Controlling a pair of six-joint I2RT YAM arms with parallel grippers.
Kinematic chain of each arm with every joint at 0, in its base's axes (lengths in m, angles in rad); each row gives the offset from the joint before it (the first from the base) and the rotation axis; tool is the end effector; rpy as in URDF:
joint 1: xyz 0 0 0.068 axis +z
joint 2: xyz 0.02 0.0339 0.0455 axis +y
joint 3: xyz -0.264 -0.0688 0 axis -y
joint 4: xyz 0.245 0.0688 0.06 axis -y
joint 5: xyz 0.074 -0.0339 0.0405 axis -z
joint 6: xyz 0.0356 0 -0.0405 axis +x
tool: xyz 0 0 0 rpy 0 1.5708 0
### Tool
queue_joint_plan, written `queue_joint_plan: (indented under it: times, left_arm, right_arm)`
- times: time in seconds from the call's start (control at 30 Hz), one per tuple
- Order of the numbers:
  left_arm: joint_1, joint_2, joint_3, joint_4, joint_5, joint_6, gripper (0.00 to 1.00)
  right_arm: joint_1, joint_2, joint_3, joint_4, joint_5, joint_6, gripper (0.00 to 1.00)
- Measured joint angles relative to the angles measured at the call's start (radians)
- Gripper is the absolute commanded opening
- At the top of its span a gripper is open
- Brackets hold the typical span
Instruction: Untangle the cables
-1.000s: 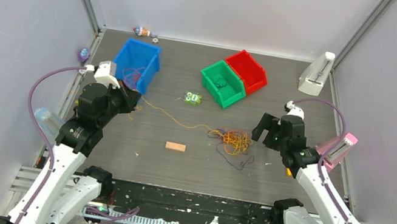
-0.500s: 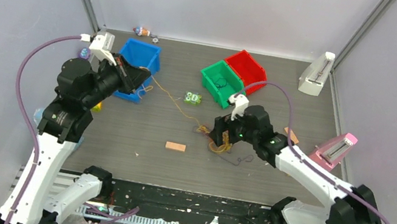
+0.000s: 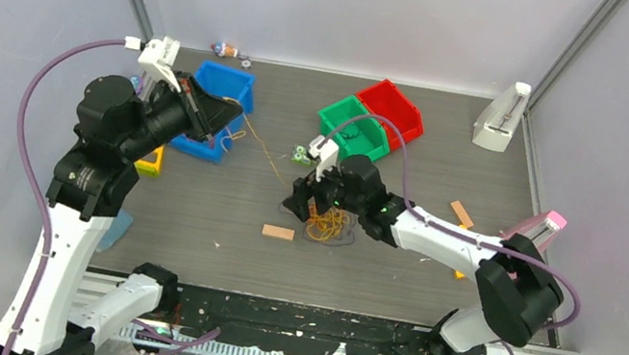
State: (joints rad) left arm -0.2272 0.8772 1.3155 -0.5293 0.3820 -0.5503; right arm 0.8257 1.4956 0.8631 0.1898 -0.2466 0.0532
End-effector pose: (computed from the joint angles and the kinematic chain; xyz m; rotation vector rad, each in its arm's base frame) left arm 0.1472 -0.0477 0.4651 0.0229 1.7358 -0.8974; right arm 0.2183 0.2494 0.2338 -0.9377 1.8715 0.7957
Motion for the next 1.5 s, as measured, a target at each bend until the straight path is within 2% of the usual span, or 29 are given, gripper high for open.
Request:
queue_joint_plan:
  times: [0.07, 0.1, 0.13, 0.2, 0.27, 0.37, 0.47, 0.53, 0.63, 0.7, 0.8, 0.97, 1.2, 1.4, 1.43, 1.47, 1.5]
  left_arm:
    - [0.000, 0.004, 0.029, -0.014, 0.005, 0.000, 0.00]
    - [0.000, 0.004, 0.039, -0.017, 0.005, 0.000, 0.00]
    - [0.000, 0.006, 0.052, -0.024, 0.007, 0.000, 0.00]
    - [0.000, 0.010, 0.077, -0.032, 0.008, 0.000, 0.00]
    - [0.000, 0.013, 0.100, -0.040, 0.007, 0.002, 0.00]
    - [0.000, 0.013, 0.111, -0.056, -0.016, 0.011, 0.00]
    - [0.000, 0.006, 0.073, -0.053, -0.056, 0.016, 0.00]
    - [0.000, -0.006, 0.012, -0.036, -0.069, 0.012, 0.00]
    - [0.000, 0.003, -0.081, -0.002, -0.066, 0.000, 0.00]
    - [0.000, 0.021, -0.134, 0.025, -0.055, -0.018, 0.00]
    - [-0.006, 0.067, -0.199, 0.063, -0.035, -0.039, 0.00]
    - [-0.048, 0.083, -0.248, 0.096, -0.011, -0.046, 0.01]
    - [-0.104, 0.083, -0.261, 0.156, -0.008, -0.042, 0.00]
    - [-0.134, 0.111, -0.311, 0.200, -0.019, -0.042, 0.00]
    - [-0.135, 0.118, -0.322, 0.205, -0.024, -0.042, 0.00]
    - [-0.136, 0.127, -0.333, 0.209, -0.032, -0.042, 0.00]
    - [-0.136, 0.138, -0.342, 0.213, -0.041, -0.041, 0.00]
  right_arm:
    - [0.014, 0.042, 0.036, 0.038, -0.008, 0.004, 0.67]
    - [0.020, 0.061, 0.053, 0.053, -0.010, 0.005, 0.54]
    - [0.026, 0.086, 0.075, 0.069, -0.011, 0.010, 0.34]
    - [0.032, 0.124, 0.105, 0.097, -0.011, 0.018, 0.09]
    - [0.037, 0.143, 0.119, 0.108, -0.005, 0.035, 0.06]
    - [0.037, 0.123, 0.121, 0.092, 0.040, 0.054, 0.05]
    - [0.036, 0.033, 0.152, -0.032, 0.118, 0.050, 0.05]
    - [0.035, -0.033, 0.242, -0.163, 0.162, 0.041, 0.05]
    - [0.034, -0.110, 0.482, -0.321, 0.218, 0.027, 0.05]
    - [0.034, -0.168, 0.618, -0.365, 0.249, 0.027, 0.05]
    - [0.034, -0.262, 0.697, -0.402, 0.293, 0.035, 0.05]
    - [0.034, -0.336, 0.663, -0.485, 0.353, 0.074, 0.06]
    - [0.029, -0.254, 0.599, -0.678, 0.446, 0.116, 0.05]
    - [0.007, -0.249, 0.563, -0.756, 0.489, 0.147, 0.05]
    - [0.000, -0.242, 0.560, -0.767, 0.494, 0.161, 0.10]
    - [-0.007, -0.232, 0.560, -0.774, 0.499, 0.168, 0.32]
    - [-0.018, -0.214, 0.560, -0.779, 0.497, 0.182, 0.45]
